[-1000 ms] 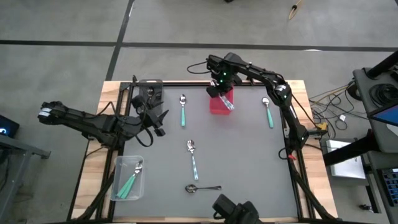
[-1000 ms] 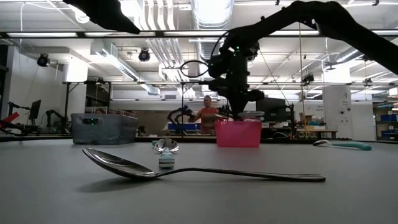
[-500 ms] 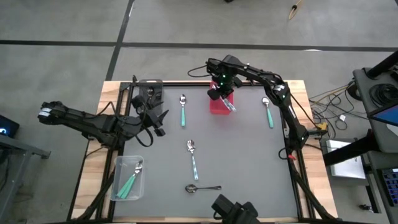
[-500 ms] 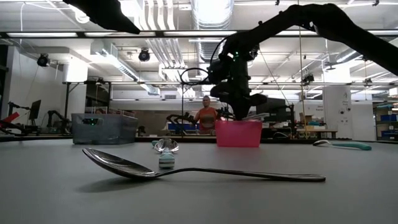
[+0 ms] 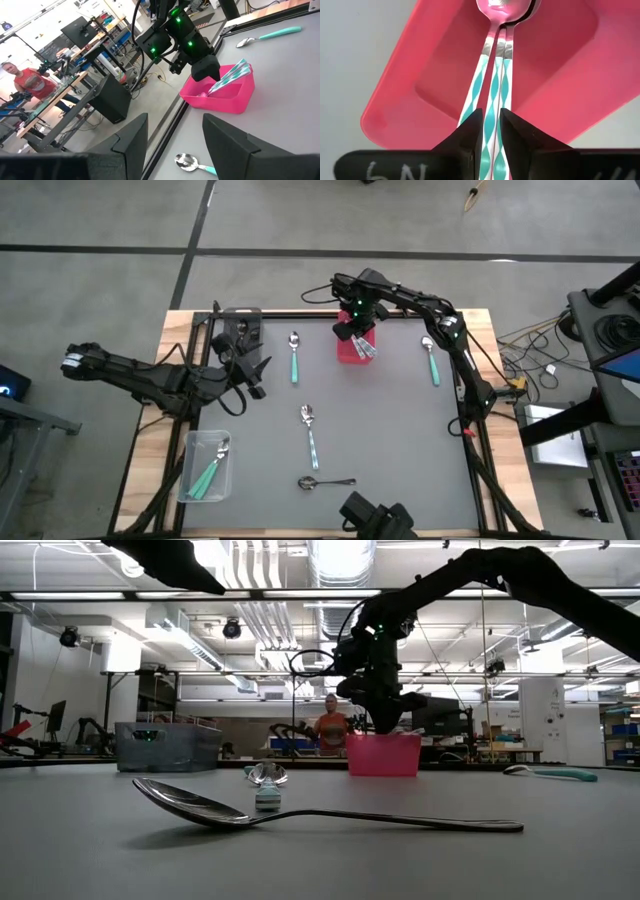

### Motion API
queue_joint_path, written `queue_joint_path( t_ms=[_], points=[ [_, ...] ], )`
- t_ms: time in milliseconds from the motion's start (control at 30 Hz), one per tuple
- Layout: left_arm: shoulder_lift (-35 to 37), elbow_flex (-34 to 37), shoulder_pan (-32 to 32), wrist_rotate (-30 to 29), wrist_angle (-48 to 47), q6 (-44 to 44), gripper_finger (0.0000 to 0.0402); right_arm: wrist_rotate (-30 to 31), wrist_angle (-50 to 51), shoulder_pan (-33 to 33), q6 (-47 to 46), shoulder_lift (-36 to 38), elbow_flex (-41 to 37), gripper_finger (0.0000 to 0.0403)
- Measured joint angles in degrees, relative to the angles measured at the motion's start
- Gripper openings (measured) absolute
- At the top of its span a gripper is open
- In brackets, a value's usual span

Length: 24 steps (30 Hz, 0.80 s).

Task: Sort silverware by color (type)
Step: Put the green spoon into the transparent bin

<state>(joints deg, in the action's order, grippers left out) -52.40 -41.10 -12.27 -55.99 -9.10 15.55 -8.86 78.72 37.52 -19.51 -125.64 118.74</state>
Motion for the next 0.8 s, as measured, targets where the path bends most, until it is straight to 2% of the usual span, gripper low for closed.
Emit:
queue_joint_path(
  t_ms=[200,500,733,800],
  points=[
    [0.0,0.0,0.0,0.0,0.0,0.0,0.0171,0.0,0.0,0.0,0.0,-0.1,0.3,0.0058],
    [0.0,0.0,0.0,0.0,0.0,-0.1,0.0171,0.3,0.2,-0.7,3.5,0.6,4.8,0.0058],
    [0.0,0.0,0.0,0.0,-1.4,-2.3,0.0171,8.4,-2.3,-4.8,7.3,2.7,5.8,0.0058],
    [0.0,0.0,0.0,0.0,-2.2,-3.5,0.0171,8.9,-3.6,-6.6,8.7,3.7,5.7,0.0058]
  ],
)
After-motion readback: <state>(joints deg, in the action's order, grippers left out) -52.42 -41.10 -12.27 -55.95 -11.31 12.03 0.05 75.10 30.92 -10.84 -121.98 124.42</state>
